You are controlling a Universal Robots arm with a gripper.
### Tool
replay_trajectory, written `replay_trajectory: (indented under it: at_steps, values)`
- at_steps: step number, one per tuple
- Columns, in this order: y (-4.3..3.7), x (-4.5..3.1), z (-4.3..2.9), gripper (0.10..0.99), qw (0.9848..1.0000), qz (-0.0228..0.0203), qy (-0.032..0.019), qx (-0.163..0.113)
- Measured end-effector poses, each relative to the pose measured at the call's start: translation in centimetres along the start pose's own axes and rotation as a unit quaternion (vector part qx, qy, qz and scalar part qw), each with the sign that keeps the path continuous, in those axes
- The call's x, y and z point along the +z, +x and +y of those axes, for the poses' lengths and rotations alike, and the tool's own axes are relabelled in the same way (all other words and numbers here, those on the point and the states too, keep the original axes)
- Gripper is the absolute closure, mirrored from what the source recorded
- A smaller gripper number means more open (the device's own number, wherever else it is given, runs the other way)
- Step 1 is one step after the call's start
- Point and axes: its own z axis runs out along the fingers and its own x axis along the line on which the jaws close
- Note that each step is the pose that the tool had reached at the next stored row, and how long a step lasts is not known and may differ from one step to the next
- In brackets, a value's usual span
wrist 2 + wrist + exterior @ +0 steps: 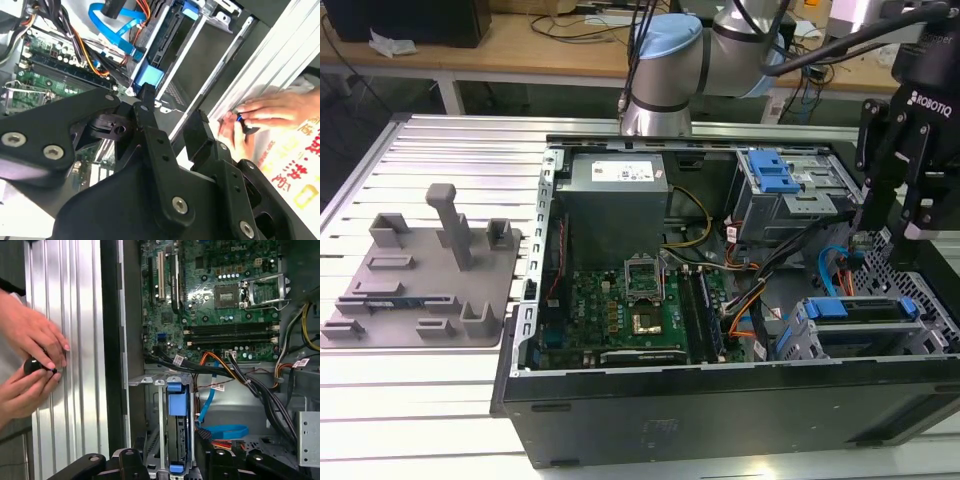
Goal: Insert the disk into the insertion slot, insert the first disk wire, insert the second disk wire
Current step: 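Insert the first disk wire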
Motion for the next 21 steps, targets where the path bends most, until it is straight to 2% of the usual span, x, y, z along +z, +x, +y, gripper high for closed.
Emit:
replay_trajectory:
  at_steps: [2, 4, 7, 8, 10, 11, 13, 15, 17, 19, 21]
  values:
    - [-0.04, 0.21, 0.01, 0.584, 0.9999, 0.0003, -0.0037, 0.016]
    - [-0.28, 0.41, 0.02, 0.584, 0.9998, 0.0006, -0.0047, 0.021]
    - [-1.93, 0.37, 0.05, 0.584, 0.9997, 0.0087, -0.0042, 0.021]
    - [-2.9, 0.33, 0.06, 0.584, 0.9997, 0.0103, -0.0042, 0.021]
    - [-4.01, 0.21, 0.05, 0.584, 0.9997, 0.0103, -0.0041, 0.021]
    - [-4.87, 0.11, -0.04, 0.584, 0.9997, 0.0102, -0.0042, 0.021]
    - [-5.42, 0.12, -0.77, 0.584, 0.9997, 0.01, -0.0046, 0.021]
    - [-5.58, 0.41, -2.04, 0.584, 0.9997, 0.0104, -0.0059, 0.021]
    - [-5.64, 0.61, -2.54, 0.584, 0.9997, 0.0114, -0.006, 0.022]
    - [-5.69, 0.77, -2.95, 0.584, 0.9996, 0.0164, -0.0058, 0.022]
    - [-5.72, 0.84, -3.49, 0.584, 0.9994, 0.0259, -0.0053, 0.022]
